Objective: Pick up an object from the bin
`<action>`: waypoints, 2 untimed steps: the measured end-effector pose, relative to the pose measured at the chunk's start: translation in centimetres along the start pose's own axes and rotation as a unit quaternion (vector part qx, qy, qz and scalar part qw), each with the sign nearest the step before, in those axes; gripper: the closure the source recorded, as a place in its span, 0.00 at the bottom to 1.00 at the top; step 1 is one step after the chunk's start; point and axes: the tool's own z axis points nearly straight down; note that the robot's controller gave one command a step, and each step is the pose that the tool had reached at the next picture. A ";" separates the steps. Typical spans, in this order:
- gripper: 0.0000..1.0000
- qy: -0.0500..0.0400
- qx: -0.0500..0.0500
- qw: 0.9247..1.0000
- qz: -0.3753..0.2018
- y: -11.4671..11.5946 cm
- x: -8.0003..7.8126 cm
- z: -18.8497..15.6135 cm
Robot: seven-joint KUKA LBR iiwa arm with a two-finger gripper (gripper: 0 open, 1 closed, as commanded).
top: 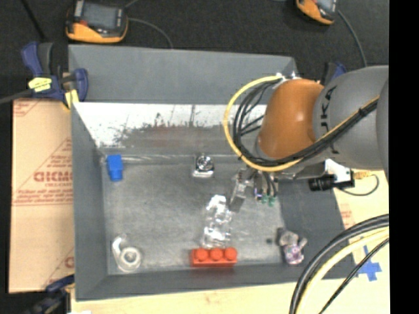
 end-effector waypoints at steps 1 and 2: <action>1.00 -0.001 -0.001 0.999 0.043 2.8 0.4 1.2; 1.00 -0.003 -0.001 0.994 0.106 -0.7 -1.6 2.3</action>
Offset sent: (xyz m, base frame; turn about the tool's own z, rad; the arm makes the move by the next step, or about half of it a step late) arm 0.0035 0.0274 -0.0117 0.0905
